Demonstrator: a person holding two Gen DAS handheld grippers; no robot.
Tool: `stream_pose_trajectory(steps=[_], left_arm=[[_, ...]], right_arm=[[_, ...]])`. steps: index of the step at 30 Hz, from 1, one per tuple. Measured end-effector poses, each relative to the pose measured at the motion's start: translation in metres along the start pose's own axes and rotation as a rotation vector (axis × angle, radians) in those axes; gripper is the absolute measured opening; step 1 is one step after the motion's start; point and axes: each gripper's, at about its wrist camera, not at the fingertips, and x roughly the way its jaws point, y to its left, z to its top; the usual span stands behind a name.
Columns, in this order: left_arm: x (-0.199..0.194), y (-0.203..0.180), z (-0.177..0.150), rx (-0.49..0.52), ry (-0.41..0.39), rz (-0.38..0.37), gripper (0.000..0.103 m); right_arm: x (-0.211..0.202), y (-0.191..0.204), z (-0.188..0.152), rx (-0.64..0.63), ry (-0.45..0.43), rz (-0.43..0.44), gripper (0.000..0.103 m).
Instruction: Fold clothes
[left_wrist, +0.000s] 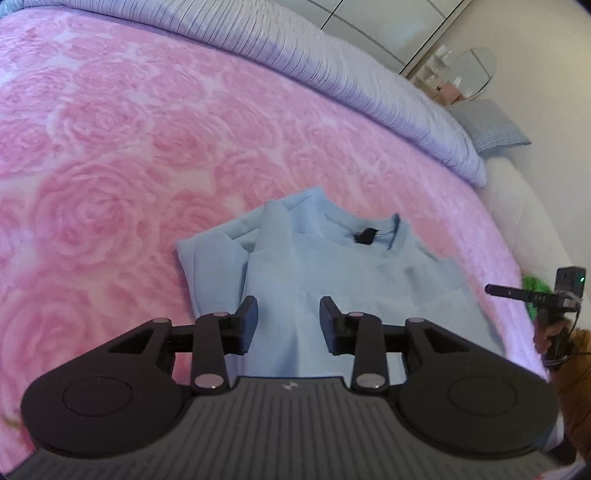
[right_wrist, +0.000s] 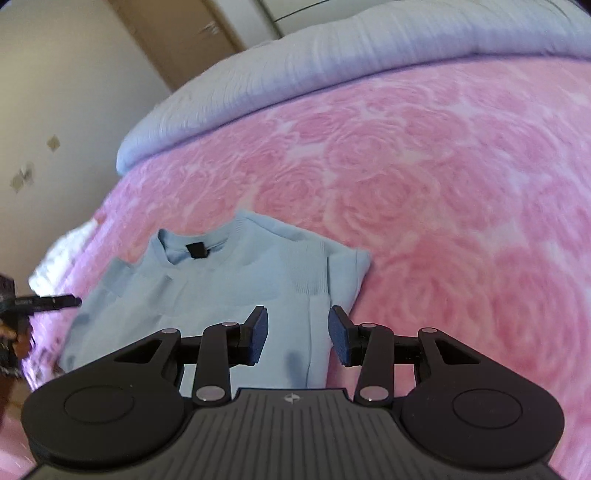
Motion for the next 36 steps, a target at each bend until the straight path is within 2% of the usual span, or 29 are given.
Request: stream_pose_trajectory(steps=[5, 6, 7, 8, 9, 10, 12, 15, 18, 21, 26, 30, 33, 35, 36], left_arm=[[0.018, 0.004, 0.006, 0.014, 0.011, -0.002, 0.029], [0.02, 0.003, 0.006, 0.024, 0.016, -0.002, 0.024], [0.023, 0.002, 0.006, 0.036, 0.017, -0.001, 0.009], [0.021, 0.0, 0.005, 0.053, 0.004, 0.006, 0.002], [0.02, -0.002, 0.004, 0.071, -0.009, 0.012, 0.0], [0.018, -0.004, 0.003, 0.088, -0.025, 0.018, 0.0], [0.007, -0.009, 0.002, 0.126, -0.088, 0.01, 0.0], [-0.006, -0.012, 0.006, 0.157, -0.162, 0.012, 0.0], [-0.007, -0.011, 0.015, 0.175, -0.204, 0.034, 0.0], [-0.003, -0.005, 0.024, 0.16, -0.243, 0.027, 0.0], [0.023, 0.008, 0.035, 0.163, -0.242, 0.073, 0.0], [0.059, 0.023, 0.035, 0.134, -0.173, 0.122, 0.0], [0.062, 0.023, 0.03, 0.149, -0.149, 0.169, 0.005], [0.052, 0.021, 0.029, 0.154, -0.151, 0.194, 0.007], [0.043, 0.016, 0.029, 0.18, -0.155, 0.23, 0.006]], right_arm=[[0.035, 0.001, 0.015, -0.065, 0.055, -0.014, 0.042], [0.043, 0.0, 0.017, -0.07, 0.07, -0.016, 0.042], [0.051, 0.0, 0.018, -0.074, 0.085, -0.017, 0.041], [0.056, -0.001, 0.017, -0.075, 0.097, -0.016, 0.04], [0.061, 0.0, 0.016, -0.075, 0.108, -0.013, 0.029], [0.065, 0.0, 0.014, -0.074, 0.118, -0.01, 0.014], [0.06, 0.009, 0.012, -0.122, 0.096, -0.024, 0.011], [0.037, 0.023, 0.017, -0.179, -0.001, -0.037, 0.008], [0.017, 0.031, 0.028, -0.212, -0.104, -0.045, 0.007], [0.018, 0.035, 0.041, -0.231, -0.153, -0.08, 0.005], [0.042, 0.027, 0.053, -0.212, -0.179, -0.125, 0.005], [0.082, 0.009, 0.052, -0.16, -0.117, -0.182, 0.004], [0.108, 0.002, 0.044, -0.132, -0.023, -0.2, 0.007], [0.106, 0.005, 0.042, -0.13, -0.014, -0.238, 0.026], [0.1, 0.009, 0.043, -0.134, -0.026, -0.277, 0.049]])
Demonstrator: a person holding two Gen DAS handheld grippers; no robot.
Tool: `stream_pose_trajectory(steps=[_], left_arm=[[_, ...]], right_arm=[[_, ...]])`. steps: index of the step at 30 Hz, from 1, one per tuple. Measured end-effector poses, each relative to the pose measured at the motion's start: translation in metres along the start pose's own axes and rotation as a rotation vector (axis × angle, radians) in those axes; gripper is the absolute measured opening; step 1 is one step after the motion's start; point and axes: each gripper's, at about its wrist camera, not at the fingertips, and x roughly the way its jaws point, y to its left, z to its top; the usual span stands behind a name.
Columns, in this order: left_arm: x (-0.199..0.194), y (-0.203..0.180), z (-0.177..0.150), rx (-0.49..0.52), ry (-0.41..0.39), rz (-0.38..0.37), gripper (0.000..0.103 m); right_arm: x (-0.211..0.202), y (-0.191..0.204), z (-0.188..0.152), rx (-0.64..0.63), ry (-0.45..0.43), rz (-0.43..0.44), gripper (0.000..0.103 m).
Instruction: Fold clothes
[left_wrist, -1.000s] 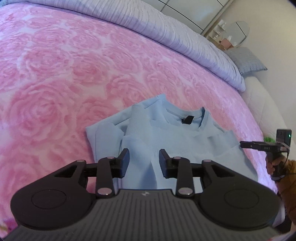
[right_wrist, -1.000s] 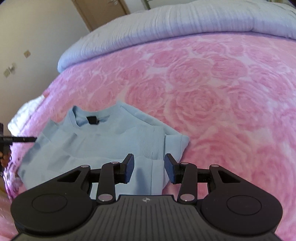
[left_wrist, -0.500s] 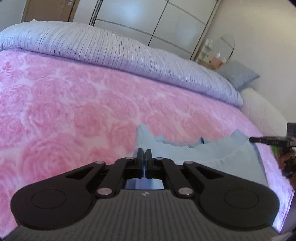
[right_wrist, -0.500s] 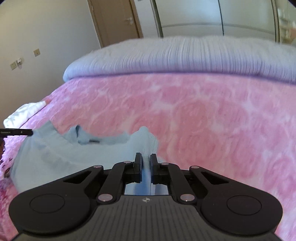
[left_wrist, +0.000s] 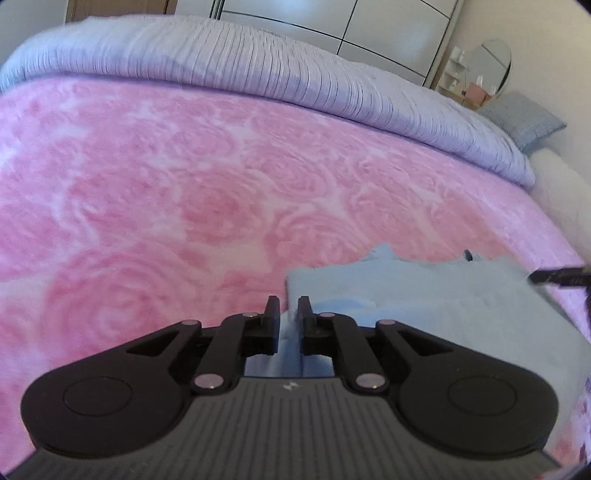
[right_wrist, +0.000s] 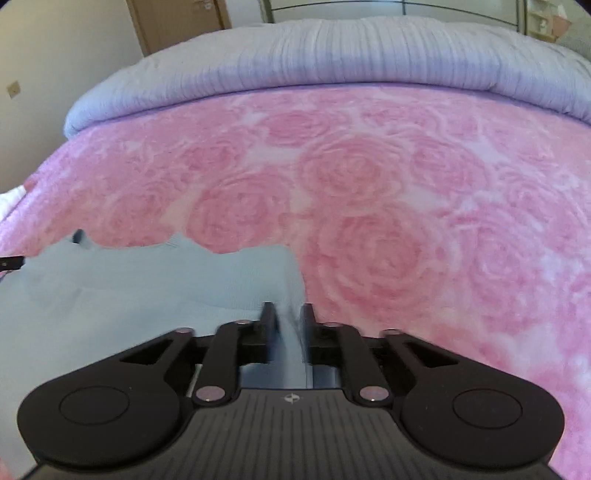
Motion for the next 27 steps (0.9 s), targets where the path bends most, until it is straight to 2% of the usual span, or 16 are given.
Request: stream_pose_trajectory(steps=[1, 3, 6, 9, 11, 14, 16, 18, 20, 22, 23, 26, 27], left_arm=[[-0.01, -0.003, 0.001, 0.027, -0.004, 0.033, 0.006], [-0.037, -0.007, 0.001, 0.057, -0.01, 0.071, 0.006], [-0.085, -0.02, -0.015, 0.064, -0.034, 0.032, 0.007], [-0.123, -0.034, -0.051, 0.039, -0.02, -0.01, 0.008], [-0.14, -0.042, -0.075, 0.025, 0.003, -0.037, 0.009], [-0.152, -0.062, -0.106, 0.075, 0.086, -0.032, 0.014], [-0.148, -0.081, -0.121, 0.177, 0.149, 0.006, 0.016], [-0.141, -0.093, -0.124, 0.271, 0.164, 0.061, 0.016], [-0.134, -0.107, -0.125, 0.388, 0.166, 0.133, 0.021], [-0.129, -0.12, -0.128, 0.524, 0.148, 0.202, 0.031], [-0.126, -0.125, -0.129, 0.587, 0.143, 0.214, 0.032], [-0.112, -0.133, -0.136, 0.716, 0.153, 0.21, 0.035], [-0.106, -0.134, -0.138, 0.751, 0.16, 0.215, 0.03]], right_arm=[[-0.008, 0.002, 0.001, -0.004, -0.015, -0.045, 0.054], [-0.034, 0.004, 0.0, 0.003, -0.055, -0.08, 0.05], [-0.08, 0.019, -0.013, -0.03, -0.113, -0.09, 0.05], [-0.118, 0.035, -0.045, -0.047, -0.122, -0.05, 0.05], [-0.134, 0.042, -0.071, -0.048, -0.104, -0.037, 0.05], [-0.154, 0.06, -0.11, -0.11, -0.078, -0.061, 0.05], [-0.163, 0.077, -0.131, -0.207, -0.055, -0.066, 0.05], [-0.166, 0.101, -0.146, -0.36, -0.029, -0.087, 0.051], [-0.162, 0.128, -0.157, -0.566, -0.031, -0.161, 0.056], [-0.154, 0.147, -0.167, -0.742, -0.031, -0.225, 0.057], [-0.15, 0.154, -0.171, -0.823, -0.032, -0.247, 0.057], [-0.136, 0.165, -0.177, -0.954, -0.036, -0.267, 0.057], [-0.13, 0.167, -0.178, -0.989, -0.036, -0.272, 0.054]])
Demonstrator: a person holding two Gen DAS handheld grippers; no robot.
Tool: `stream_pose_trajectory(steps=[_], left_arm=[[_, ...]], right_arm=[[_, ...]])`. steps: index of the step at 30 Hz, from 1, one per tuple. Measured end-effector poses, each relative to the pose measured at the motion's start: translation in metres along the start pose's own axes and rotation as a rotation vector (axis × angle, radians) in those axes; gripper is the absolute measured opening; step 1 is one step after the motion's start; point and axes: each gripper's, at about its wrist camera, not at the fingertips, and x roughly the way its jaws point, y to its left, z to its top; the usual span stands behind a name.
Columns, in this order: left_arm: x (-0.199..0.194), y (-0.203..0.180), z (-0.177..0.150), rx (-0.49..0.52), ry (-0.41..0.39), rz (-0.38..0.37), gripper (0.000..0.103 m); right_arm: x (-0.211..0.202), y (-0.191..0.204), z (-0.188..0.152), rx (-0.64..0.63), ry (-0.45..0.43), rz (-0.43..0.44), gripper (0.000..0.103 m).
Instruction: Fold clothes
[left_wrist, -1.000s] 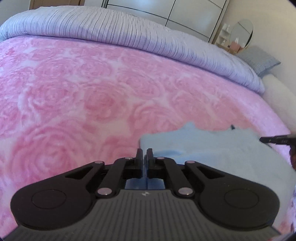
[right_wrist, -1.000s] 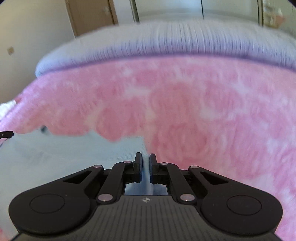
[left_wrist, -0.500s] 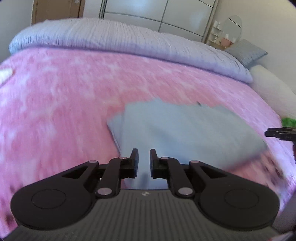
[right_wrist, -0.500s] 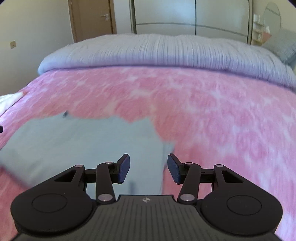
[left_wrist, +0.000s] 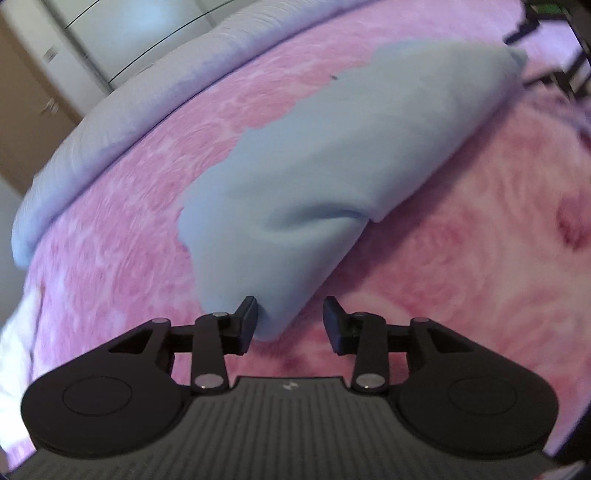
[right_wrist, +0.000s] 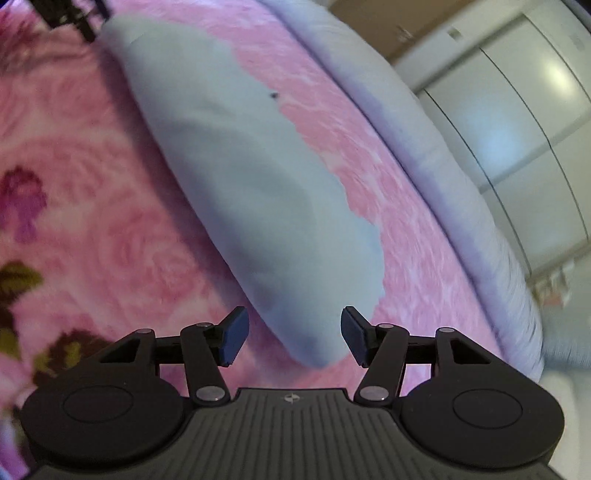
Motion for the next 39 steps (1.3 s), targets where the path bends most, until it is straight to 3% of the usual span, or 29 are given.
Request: stream_pose_trajectory(steps=[1, 2, 3, 4, 8, 11, 14, 15, 18, 21, 22, 25, 29, 30, 31, 33, 34, 36, 38, 39], left_arm=[[0.005, 0.001, -0.002, 0.021, 0.009, 0.006, 0.013], [0.007, 0.005, -0.004, 0.027, 0.008, 0.0, 0.013], [0.008, 0.009, -0.007, 0.032, 0.007, -0.006, 0.011], [0.006, 0.014, -0.007, 0.028, 0.003, -0.017, 0.009], [0.014, 0.018, -0.013, 0.057, 0.037, -0.077, 0.009], [0.012, 0.015, -0.016, 0.075, 0.055, -0.079, 0.009], [-0.004, 0.025, -0.019, 0.022, 0.11, -0.079, 0.003], [-0.013, 0.033, -0.019, -0.017, 0.111, -0.079, 0.003], [-0.043, 0.063, -0.012, -0.212, 0.012, -0.105, 0.004], [-0.041, 0.077, 0.009, -0.392, -0.099, -0.162, 0.007], [-0.031, 0.075, 0.016, -0.423, -0.092, -0.171, 0.008], [0.002, 0.071, 0.03, -0.514, -0.041, -0.193, 0.008], [0.04, 0.065, 0.023, -0.649, 0.123, -0.106, 0.009], [0.039, 0.066, 0.022, -0.7, 0.13, -0.091, 0.009], [0.034, 0.067, 0.025, -0.728, 0.144, -0.071, 0.009], [0.018, 0.062, 0.037, -0.715, 0.15, 0.0, 0.012], [0.009, 0.059, 0.043, -0.708, 0.152, 0.032, 0.019], [-0.013, 0.048, 0.055, -0.692, 0.129, 0.043, 0.023], [-0.032, 0.031, 0.064, -0.672, 0.111, 0.029, 0.027], [-0.038, 0.022, 0.066, -0.664, 0.107, 0.023, 0.028]], right_arm=[[0.006, 0.003, -0.001, -0.031, 0.003, 0.001, 0.042], [0.013, 0.005, -0.002, -0.06, 0.007, 0.005, 0.034], [0.019, 0.007, -0.004, -0.091, 0.01, -0.003, 0.013], [0.021, 0.005, -0.006, -0.104, 0.003, -0.001, 0.002], [0.025, -0.009, -0.018, -0.091, -0.016, 0.013, 0.0], [0.03, -0.007, -0.022, -0.061, 0.014, 0.047, 0.0], [0.03, -0.005, -0.024, -0.028, 0.051, 0.072, 0.007], [0.025, -0.014, -0.024, 0.038, 0.072, 0.087, 0.011], [0.005, -0.054, -0.028, 0.324, 0.102, 0.129, 0.018], [-0.013, -0.092, -0.03, 0.647, 0.01, 0.163, 0.026], [-0.011, -0.1, -0.027, 0.734, -0.023, 0.178, 0.036], [0.021, -0.11, -0.019, 0.921, -0.036, 0.242, 0.042], [0.067, -0.106, -0.034, 1.046, 0.121, 0.222, 0.043], [0.075, -0.104, -0.041, 1.071, 0.156, 0.213, 0.052], [0.073, -0.103, -0.046, 1.11, 0.173, 0.21, 0.053], [0.061, -0.105, -0.049, 1.162, 0.21, 0.177, 0.055], [0.049, -0.106, -0.044, 1.152, 0.221, 0.136, 0.055], [0.026, -0.11, -0.034, 1.152, 0.216, 0.076, 0.055], [-0.002, -0.103, -0.029, 1.166, 0.183, 0.097, 0.064], [-0.016, -0.099, -0.026, 1.172, 0.166, 0.112, 0.074]])
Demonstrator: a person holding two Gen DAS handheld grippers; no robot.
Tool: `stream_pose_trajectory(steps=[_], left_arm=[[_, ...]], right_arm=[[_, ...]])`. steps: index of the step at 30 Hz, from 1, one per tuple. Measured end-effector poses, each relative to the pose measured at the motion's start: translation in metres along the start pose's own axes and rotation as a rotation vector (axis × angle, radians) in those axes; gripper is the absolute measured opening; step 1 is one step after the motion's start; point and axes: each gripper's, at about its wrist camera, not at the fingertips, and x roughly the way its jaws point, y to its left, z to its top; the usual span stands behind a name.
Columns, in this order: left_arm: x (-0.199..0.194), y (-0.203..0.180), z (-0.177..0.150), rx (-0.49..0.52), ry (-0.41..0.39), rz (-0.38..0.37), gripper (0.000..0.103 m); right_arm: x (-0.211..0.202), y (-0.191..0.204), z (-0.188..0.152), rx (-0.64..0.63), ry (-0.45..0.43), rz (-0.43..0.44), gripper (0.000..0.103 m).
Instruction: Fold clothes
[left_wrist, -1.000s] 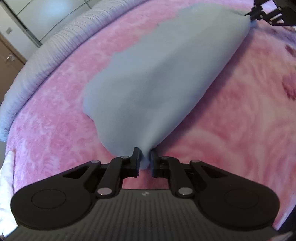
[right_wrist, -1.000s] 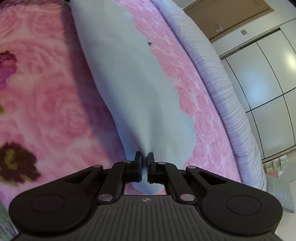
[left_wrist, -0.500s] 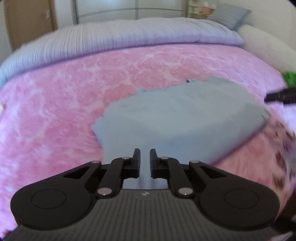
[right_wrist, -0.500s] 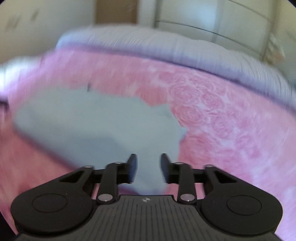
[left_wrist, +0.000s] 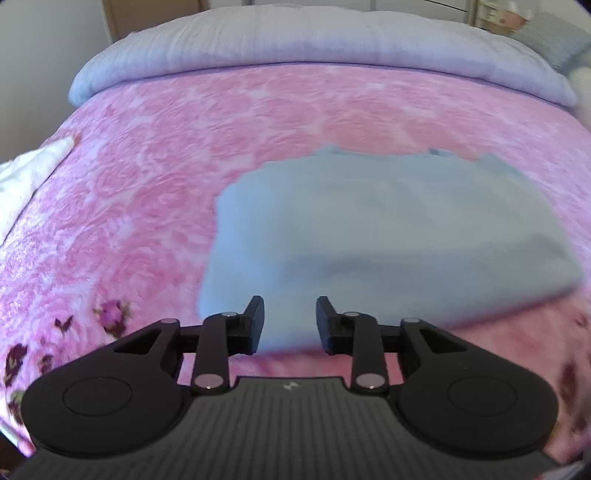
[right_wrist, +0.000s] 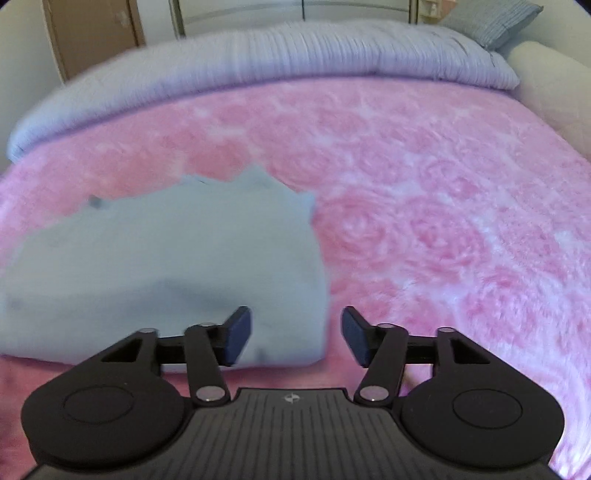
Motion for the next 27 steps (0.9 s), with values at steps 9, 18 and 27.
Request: stream_pose_trajectory(steps=[9, 18, 27], left_arm=[[-0.083, -0.047, -0.063, 0.031, -0.048, -0.007, 0.03], [-0.158, -0.052, -0.098, 0.036, -0.169, 0.053, 0.034], [-0.196, -0.053, -0.12, 0.032, -0.223, 0.071, 0.035]], right_arm=[[-0.063, 0.034, -0.058, 0.013, 0.04, 0.058, 0.083], [-0.129, 0.057, -0.08, -0.025, -0.051, 0.046, 0.088], [-0.162, 0.067, -0.103, -0.054, -0.088, 0.065, 0.088]])
